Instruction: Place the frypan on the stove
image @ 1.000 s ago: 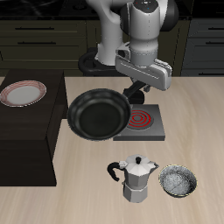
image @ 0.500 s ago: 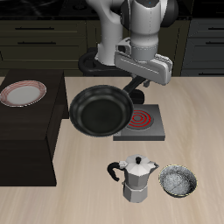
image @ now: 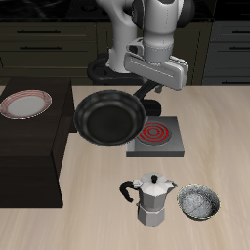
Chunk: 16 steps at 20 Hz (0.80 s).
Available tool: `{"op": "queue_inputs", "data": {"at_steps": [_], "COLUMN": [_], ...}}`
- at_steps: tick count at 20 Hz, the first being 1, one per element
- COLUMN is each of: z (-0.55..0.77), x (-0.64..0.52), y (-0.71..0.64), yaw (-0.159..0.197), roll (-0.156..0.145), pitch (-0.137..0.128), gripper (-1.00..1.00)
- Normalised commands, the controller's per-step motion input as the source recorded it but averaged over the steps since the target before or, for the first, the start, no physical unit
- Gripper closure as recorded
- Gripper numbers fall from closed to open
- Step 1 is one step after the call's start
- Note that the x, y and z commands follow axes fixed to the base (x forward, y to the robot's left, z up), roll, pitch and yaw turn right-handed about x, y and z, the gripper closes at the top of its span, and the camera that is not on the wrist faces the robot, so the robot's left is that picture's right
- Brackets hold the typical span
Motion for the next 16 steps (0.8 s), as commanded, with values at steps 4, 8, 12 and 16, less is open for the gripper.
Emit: {"op": "queue_inputs", "data": {"at_steps": [4, 8, 12, 16], "z": [0.04, -0.06, -0.12, -0.19], "x": [-0.17, -0.32, -0.12, -0.13], "y": [-0.08, -0.07, 0.08, 0.23], "yaw": [0.02, 0.012, 0.037, 0.031], "roll": [-0.044, -0.031, -0.014, 0.006], "pitch": [-0.036, -0.038, -0.003, 0.015], "gripper": [1.0, 1.0, 1.0, 1.0]}}
